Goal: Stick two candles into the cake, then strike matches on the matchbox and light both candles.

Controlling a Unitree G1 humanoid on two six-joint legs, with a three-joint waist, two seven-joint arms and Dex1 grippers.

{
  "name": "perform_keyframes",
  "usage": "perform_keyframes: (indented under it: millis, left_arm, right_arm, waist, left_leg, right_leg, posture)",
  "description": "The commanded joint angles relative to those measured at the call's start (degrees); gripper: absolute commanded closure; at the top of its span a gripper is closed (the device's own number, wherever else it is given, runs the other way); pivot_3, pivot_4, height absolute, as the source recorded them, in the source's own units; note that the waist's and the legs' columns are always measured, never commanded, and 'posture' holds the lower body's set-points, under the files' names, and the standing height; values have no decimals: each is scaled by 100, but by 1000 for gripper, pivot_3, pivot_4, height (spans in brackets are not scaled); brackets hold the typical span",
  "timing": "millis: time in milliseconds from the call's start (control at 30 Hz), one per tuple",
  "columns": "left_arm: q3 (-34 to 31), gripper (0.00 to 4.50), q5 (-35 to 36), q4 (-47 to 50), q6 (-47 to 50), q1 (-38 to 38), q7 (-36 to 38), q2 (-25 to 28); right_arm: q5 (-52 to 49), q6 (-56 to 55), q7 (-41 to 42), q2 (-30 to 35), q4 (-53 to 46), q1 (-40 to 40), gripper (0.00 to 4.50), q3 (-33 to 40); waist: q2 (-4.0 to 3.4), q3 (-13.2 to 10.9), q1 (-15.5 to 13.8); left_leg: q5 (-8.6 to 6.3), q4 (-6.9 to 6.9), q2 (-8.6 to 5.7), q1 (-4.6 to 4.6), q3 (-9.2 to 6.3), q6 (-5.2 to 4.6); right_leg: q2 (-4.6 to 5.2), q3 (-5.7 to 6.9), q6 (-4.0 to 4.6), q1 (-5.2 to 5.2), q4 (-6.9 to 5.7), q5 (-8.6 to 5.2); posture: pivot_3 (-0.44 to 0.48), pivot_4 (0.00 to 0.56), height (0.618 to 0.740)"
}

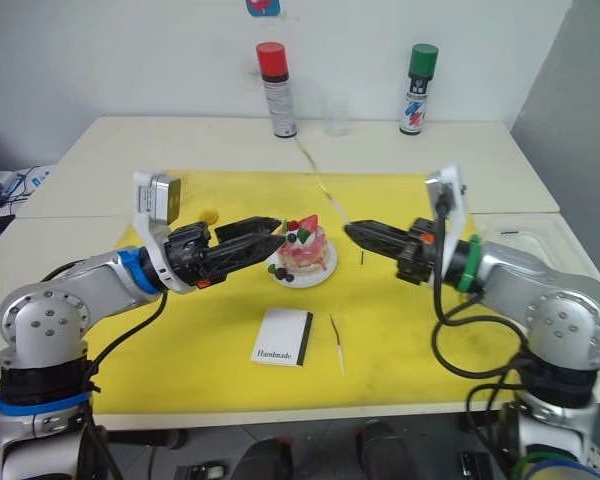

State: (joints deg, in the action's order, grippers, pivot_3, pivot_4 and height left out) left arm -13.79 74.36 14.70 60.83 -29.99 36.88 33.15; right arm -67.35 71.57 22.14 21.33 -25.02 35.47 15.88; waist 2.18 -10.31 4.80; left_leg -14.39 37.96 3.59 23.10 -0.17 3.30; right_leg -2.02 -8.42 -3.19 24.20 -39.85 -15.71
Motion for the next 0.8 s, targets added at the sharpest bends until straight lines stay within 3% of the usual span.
perform_keyframes:
  millis: [33, 200, 400, 533, 800]
  left_arm:
    - [-90, 0, 812, -69, 142, -215, -391, -226]
    - [-124, 0, 1388, -256, -12, -352, -969, -618]
    - [-120, 0, 1941, -399, -80, -368, -1415, -730]
    - [-44, 861, 2178, -425, -11, -299, -1461, -656]
    - [8, 3341, 2413, -436, 13, -232, -1537, -562]
  right_arm:
    - [-860, 19, -564, -216, 104, 213, 4476, -55]
    - [-1732, -139, -1197, -329, 183, 237, 4476, -372]
    - [-2161, -406, -1534, -200, 193, 228, 4476, -680]
    - [-2332, -571, -1634, -95, 208, 240, 4500, -862]
    - [-2537, -839, -1701, 94, 194, 223, 4500, -1097]
  waist:
    - [0, 0, 0]
    - [-2, -1, -4]
    - [-2, -1, -3]
    - [-2, -1, -3]
    - [-4, -1, -8]
  left_leg:
    - [0, 0, 0, 2, -4, 0]
    - [0, 3, -1, 15, -31, 0]
    - [0, 3, -1, 16, -53, 0]
    - [1, 3, -2, 20, -65, 0]
    - [1, 5, -1, 46, -114, 0]
  right_leg:
    - [0, 4, 3, 0, 0, -2]
    - [0, 26, 7, 1, 0, -5]
    - [0, 46, 7, -1, -2, -5]
    - [0, 58, 8, -2, -2, -6]
    - [0, 109, 22, 0, 5, -13]
  posture:
    - [0, 150, 704]
    - [0, 150, 704]
    - [0, 150, 704]
    - [0, 150, 704]
    - [0, 150, 704]
